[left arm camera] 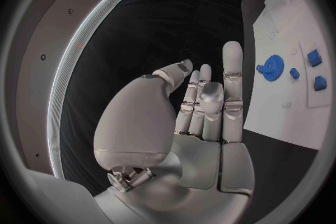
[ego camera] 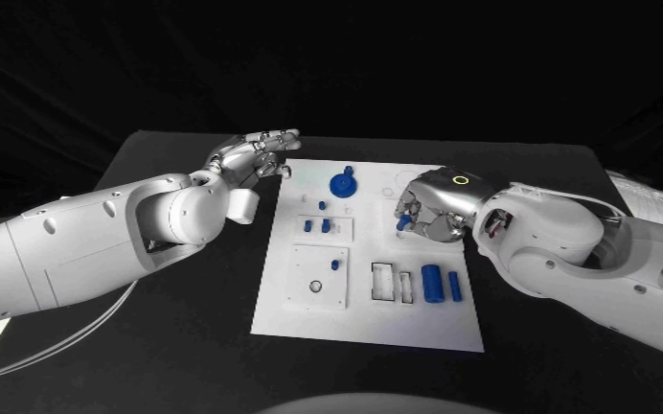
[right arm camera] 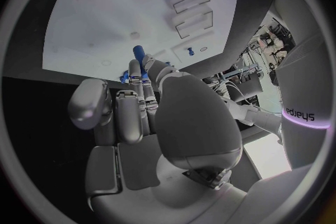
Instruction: Assemble the parts on the task board
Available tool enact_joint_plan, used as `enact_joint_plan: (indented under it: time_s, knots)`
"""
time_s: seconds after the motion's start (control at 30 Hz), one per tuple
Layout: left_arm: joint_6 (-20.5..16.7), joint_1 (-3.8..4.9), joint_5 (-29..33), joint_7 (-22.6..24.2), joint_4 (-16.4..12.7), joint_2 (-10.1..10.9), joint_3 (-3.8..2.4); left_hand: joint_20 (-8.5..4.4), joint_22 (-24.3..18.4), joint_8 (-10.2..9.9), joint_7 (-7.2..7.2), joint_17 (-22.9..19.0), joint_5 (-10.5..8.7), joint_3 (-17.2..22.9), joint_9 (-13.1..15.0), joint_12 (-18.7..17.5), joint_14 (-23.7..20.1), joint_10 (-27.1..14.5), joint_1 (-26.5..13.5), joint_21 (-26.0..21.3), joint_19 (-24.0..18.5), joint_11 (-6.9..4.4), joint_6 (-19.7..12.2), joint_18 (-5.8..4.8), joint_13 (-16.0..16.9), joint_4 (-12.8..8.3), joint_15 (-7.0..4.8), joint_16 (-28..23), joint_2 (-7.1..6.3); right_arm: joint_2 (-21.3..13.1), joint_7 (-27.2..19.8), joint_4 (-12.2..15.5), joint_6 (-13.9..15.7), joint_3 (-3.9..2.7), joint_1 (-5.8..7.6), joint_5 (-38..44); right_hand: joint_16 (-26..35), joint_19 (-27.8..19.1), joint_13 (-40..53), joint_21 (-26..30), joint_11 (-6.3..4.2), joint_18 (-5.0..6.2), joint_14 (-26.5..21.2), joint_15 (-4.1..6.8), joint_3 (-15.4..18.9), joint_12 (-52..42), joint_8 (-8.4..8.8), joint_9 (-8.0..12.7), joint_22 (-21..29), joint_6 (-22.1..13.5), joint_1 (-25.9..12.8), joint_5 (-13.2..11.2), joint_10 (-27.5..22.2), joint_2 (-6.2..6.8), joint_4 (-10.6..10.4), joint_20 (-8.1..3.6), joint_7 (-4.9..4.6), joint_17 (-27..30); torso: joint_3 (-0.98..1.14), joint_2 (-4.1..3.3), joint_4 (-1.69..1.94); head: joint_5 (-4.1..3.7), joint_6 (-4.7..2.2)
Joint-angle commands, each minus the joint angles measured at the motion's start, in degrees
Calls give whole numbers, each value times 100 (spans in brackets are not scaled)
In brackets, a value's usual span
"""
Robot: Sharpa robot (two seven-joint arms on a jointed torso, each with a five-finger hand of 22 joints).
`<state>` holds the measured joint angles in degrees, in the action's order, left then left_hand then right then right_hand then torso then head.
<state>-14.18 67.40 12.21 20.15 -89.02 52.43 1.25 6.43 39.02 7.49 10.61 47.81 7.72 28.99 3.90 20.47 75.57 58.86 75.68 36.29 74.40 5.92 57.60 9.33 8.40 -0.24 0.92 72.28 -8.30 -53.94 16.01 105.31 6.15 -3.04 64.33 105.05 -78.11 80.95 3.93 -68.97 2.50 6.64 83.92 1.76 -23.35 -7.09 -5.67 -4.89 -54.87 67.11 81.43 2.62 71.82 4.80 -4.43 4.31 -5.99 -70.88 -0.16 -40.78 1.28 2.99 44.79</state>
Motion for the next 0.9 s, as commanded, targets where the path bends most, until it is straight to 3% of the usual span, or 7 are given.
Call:
enact_joint_plan:
  time_s: [0.03, 0.3, 0.53, 0.67, 0.9]
  knots:
    - [99, 2, -26, 6, 3, -9, -3, -6, -6, 22, -16, -2, 35, -4, 3, 26, -37, -39, 22, -31, -47, 14, -42, 105, 10, -24, 5, -22, 33, -36, 72, 217, 65, -12, 54, -239, -22, -5, -11, -22, 7, -33, 302, 29, -43, 28, -8, -56, -11, 62, -19, 19, 30, -5, -9, -43, -7, -6, 8, -10, 4, 18, 2]
    - [111, 2, -26, 7, 11, -28, -3, -6, -6, 24, -16, -20, 35, -2, 4, 30, -43, -42, 25, -32, -47, 14, -42, 106, 10, -27, 5, -28, 35, 247, -51, 427, 127, -17, 20, -348, -20, -5, -12, -21, 8, -33, 300, 30, -51, 38, -4, -57, -10, 62, -25, 20, 32, 2, -10, -44, -12, -3, 1, -5, 1, 106, 6]
    - [126, 1, -26, 8, 18, -53, -3, -6, -6, 24, -16, -20, 35, -2, 4, 30, -43, -42, 25, -32, -47, 14, -42, 106, 10, -27, 5, -28, 35, 762, -260, 333, 164, 6, -242, -326, -23, -8, -15, -14, 15, -30, 298, 30, -74, 64, 10, -57, 3, 51, -20, 21, 29, 12, -1, -47, -29, -4, 2, -3, 4, 221, 36]
    - [135, 0, -26, 8, 22, -68, -3, -6, -6, 27, -16, -34, 35, -2, 4, 36, -49, -49, 27, -32, -48, 15, -43, 106, 10, -31, 5, -33, 35, 1061, -406, 179, 159, 23, -442, -399, -22, -11, -16, -8, 20, -29, 297, 28, -88, 79, 18, -56, 12, 44, -16, 22, 25, 14, 6, -48, -37, -1, -6, -4, 7, 265, 38]
    - [141, 0, -26, 5, 17, -81, -3, -6, -6, 27, -16, -34, 35, -2, 4, 36, -49, -49, 27, -32, -48, 15, -43, 106, 10, -31, 5, -33, 35, 1452, -600, -177, 117, 62, -673, -498, -25, -13, -17, -5, 29, -28, 296, 22, -116, 107, 34, -57, 17, 31, -4, 26, 19, 14, 26, -48, -52, -2, -4, -11, 1, 315, 43]
